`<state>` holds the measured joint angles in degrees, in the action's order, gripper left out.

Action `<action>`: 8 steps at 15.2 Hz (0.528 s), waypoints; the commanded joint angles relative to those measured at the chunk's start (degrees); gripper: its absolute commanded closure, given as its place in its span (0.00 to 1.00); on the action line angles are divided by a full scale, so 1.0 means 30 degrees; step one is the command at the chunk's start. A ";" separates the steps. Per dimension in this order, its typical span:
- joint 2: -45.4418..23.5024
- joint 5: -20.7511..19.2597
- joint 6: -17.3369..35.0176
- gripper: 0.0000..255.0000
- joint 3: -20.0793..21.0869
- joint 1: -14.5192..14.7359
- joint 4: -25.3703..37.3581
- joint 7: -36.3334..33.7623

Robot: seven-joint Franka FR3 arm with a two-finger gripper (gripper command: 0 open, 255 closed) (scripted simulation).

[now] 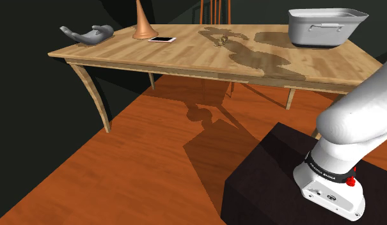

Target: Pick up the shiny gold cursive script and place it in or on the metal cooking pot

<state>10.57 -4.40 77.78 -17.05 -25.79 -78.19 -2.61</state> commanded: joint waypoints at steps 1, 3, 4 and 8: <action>-0.0850 0.0331 -0.0132 1.00 -0.0733 -0.0342 0.0996 0.1041; -0.2002 0.0879 -0.0373 1.00 -0.1555 -0.0807 0.2350 0.2182; -0.2649 0.1227 -0.0537 1.00 -0.1966 -0.1094 0.3118 0.2766; -0.5878 0.3279 -0.1677 1.00 -0.3569 -0.2815 0.7120 0.5158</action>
<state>-4.05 3.46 73.96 -26.44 -32.65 -60.70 10.74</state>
